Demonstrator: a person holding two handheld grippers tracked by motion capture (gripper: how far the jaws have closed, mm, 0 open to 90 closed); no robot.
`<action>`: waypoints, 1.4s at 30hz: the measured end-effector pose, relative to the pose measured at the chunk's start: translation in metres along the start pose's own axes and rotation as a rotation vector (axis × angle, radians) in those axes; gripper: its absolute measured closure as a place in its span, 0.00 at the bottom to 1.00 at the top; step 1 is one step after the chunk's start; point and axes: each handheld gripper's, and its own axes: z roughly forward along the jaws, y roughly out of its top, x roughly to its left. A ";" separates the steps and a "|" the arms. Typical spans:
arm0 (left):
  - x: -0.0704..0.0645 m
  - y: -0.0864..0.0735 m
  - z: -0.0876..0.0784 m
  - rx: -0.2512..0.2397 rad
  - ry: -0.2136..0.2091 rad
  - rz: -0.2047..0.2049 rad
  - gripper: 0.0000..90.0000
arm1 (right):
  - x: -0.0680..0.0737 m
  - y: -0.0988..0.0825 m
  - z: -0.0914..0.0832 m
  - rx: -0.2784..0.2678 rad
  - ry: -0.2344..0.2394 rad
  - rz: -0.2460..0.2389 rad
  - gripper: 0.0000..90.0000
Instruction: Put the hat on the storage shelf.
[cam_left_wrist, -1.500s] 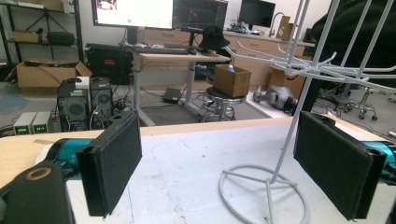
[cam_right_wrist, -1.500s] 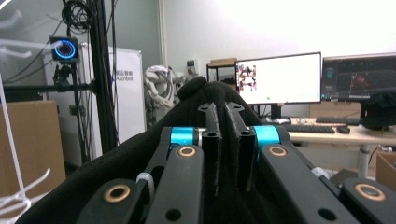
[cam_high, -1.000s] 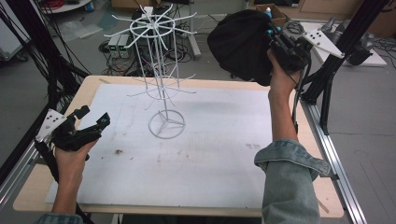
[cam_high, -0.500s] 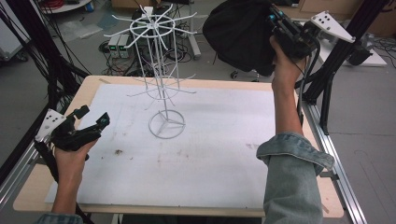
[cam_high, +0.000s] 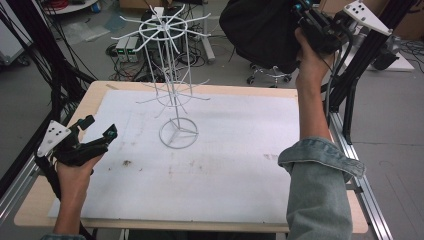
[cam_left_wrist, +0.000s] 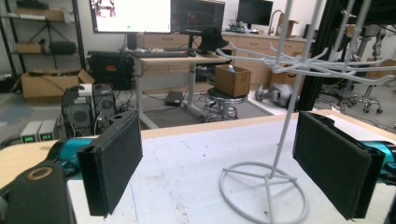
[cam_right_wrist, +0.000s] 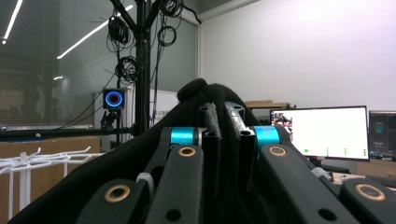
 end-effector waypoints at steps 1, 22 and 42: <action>-0.001 0.001 -0.002 -0.001 0.001 0.006 0.18 | -0.001 0.001 0.000 -0.006 0.001 -0.003 0.96; -0.005 0.005 -0.034 -0.004 0.035 0.027 0.18 | 0.007 0.018 0.015 -0.114 0.079 0.048 0.96; -0.005 0.007 -0.035 -0.007 0.032 0.027 0.18 | 0.026 0.021 0.023 -0.130 0.172 0.050 0.95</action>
